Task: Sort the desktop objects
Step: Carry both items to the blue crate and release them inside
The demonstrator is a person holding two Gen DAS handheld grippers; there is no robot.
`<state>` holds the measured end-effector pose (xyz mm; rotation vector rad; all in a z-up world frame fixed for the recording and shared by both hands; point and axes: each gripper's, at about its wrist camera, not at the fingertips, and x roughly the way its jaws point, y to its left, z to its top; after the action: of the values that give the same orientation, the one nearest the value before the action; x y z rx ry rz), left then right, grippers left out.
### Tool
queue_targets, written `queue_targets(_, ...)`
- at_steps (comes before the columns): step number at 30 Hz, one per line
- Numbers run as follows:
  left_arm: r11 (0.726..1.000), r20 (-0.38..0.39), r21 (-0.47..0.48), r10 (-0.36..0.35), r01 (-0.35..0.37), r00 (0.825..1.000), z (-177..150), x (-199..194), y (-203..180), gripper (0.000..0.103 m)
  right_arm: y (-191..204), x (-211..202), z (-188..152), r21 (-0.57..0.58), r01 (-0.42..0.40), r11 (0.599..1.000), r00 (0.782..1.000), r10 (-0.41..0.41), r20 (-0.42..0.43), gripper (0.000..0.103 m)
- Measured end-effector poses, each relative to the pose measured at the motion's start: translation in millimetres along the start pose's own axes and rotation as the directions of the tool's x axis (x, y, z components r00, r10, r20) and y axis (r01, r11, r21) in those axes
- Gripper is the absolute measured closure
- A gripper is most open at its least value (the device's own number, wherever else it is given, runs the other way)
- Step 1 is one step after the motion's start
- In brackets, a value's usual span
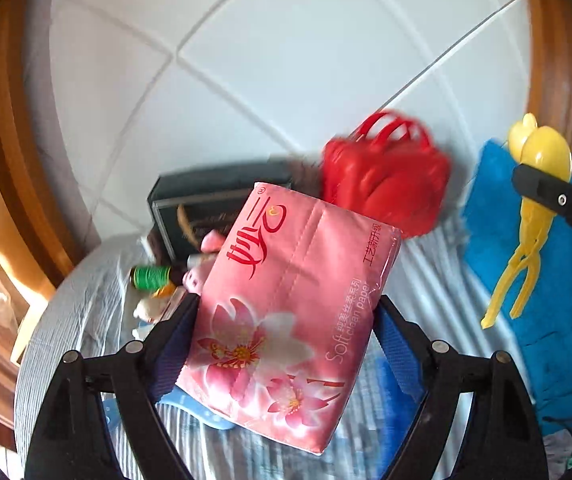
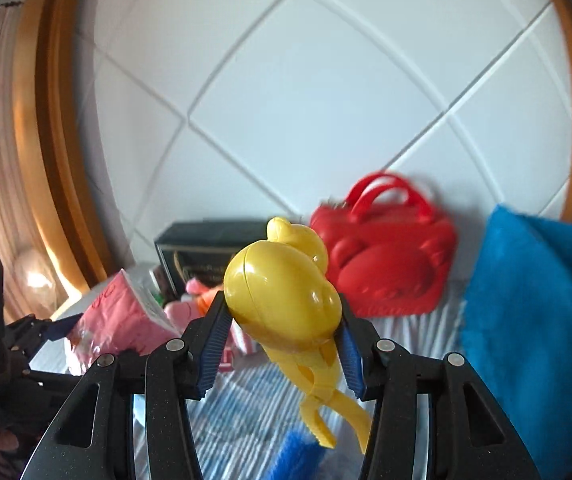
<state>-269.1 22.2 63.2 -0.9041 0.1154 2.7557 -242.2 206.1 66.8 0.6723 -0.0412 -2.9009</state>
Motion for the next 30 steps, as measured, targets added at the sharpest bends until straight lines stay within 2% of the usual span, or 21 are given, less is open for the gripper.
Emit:
queue_targets(5, 0.998, 0.088, 0.033, -0.049, 0.046, 0.995, 6.8, -57.8, -46.4, 0.018, -23.8, -78.8, 13.6, 0.029, 0.050, 0.998, 0.995, -0.053, 0.081, 0.054)
queue_targets(10, 0.991, 0.134, 0.062, -0.125, 0.117, 0.983, 17.9, -99.8, -102.8, 0.018, -54.5, -155.8, 29.5, 0.049, 0.122, 0.991, 0.979, -0.128, 0.159, 0.054)
queue_targets(14, 0.978, 0.176, 0.097, -0.202, 0.187, 0.963, 30.9, -131.8, -160.0, 0.018, -85.1, -210.4, 40.4, 0.069, 0.187, 0.980, 0.959, -0.198, 0.202, 0.054)
queue_targets(17, 0.966, 0.199, 0.119, -0.249, 0.228, 0.948, 41.9, -151.5, -201.2, 0.018, -112.4, -242.4, 48.7, 0.095, 0.204, 0.974, 0.952, -0.220, 0.211, 0.054)
queue_targets(21, 0.947, 0.198, 0.141, -0.312, 0.288, 0.929, 56.6, -165.3, -259.9, 0.018, -153.5, -272.8, 60.3, 0.130, 0.246, 0.960, 0.942, -0.269, 0.201, 0.054)
queue_targets(23, 0.940, 0.185, 0.157, -0.330, 0.303, 0.926, 63.2, -165.4, -293.6, 0.018, -180.1, -282.7, 64.0, 0.149, 0.278, 0.949, 0.937, -0.302, 0.173, 0.054)
queue_targets(25, 0.938, 0.168, 0.169, -0.329, 0.302, 0.929, 65.2, -160.7, -321.2, 0.018, -201.6, -283.6, 64.8, 0.151, 0.311, 0.938, 0.935, -0.330, 0.130, 0.054)
queue_targets(30, 0.936, 0.041, 0.172, -0.320, 0.309, 0.947, 62.3, -130.3, -395.6, 0.018, -275.6, -261.0, 45.1, 0.142, 0.374, 0.917, 0.927, -0.372, -0.039, 0.054)
